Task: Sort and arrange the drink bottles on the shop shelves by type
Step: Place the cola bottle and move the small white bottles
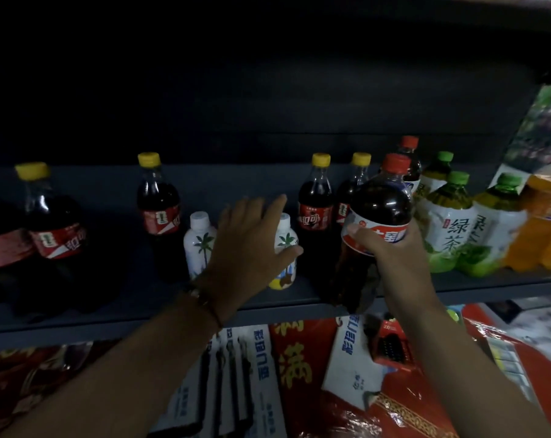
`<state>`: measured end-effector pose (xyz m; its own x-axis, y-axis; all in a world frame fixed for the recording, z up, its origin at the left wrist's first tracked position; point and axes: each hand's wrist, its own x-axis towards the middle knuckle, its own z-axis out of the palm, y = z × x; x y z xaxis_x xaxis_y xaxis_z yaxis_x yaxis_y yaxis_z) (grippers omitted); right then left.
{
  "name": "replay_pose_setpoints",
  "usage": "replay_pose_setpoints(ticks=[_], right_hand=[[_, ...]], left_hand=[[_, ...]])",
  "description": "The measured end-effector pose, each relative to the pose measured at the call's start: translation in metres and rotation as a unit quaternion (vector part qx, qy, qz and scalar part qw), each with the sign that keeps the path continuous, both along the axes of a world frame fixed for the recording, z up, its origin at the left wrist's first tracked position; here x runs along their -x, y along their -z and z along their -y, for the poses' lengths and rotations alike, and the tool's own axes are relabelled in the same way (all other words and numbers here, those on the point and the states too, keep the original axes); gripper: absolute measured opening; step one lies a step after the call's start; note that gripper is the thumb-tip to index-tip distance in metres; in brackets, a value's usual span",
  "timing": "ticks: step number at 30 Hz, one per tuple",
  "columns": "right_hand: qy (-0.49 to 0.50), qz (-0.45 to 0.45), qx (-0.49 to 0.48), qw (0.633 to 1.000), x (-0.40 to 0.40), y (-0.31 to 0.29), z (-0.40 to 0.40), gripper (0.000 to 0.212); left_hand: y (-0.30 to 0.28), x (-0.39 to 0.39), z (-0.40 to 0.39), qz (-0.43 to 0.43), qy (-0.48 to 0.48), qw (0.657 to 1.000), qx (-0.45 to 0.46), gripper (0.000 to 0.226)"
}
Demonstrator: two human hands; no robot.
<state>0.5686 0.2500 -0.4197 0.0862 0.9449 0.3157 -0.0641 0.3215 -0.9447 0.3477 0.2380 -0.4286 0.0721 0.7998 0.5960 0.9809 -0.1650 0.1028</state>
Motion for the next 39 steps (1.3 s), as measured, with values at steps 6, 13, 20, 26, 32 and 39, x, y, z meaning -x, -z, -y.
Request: replay_pose_setpoints(ticks=[6,13,20,26,32,39], right_hand=[[0.004,-0.003,-0.015,1.000,0.013,0.011,-0.016,0.061],[-0.037,0.007,-0.034,0.999,0.043,0.018,-0.007,0.058],[-0.104,0.044,-0.008,0.994,0.054,0.007,-0.006,0.055],[-0.135,0.081,-0.007,0.988,0.051,-0.027,-0.010,0.053],[-0.137,0.096,-0.030,0.985,0.053,-0.075,-0.009,0.054],[-0.130,0.070,-0.033,0.989,0.105,-0.064,-0.025,0.049]], left_hand=[[0.021,0.013,-0.030,-0.076,-0.042,0.994,0.065,0.094],[0.025,0.019,-0.020,-0.015,-0.036,0.998,0.049,0.079],[0.019,0.038,0.001,0.013,0.016,1.000,0.013,0.048],[0.023,0.055,0.002,0.016,0.080,0.997,-0.018,0.035],[0.018,0.053,0.019,0.059,0.117,0.991,-0.009,0.029],[0.028,0.064,0.073,0.154,0.079,0.984,-0.043,0.032]])
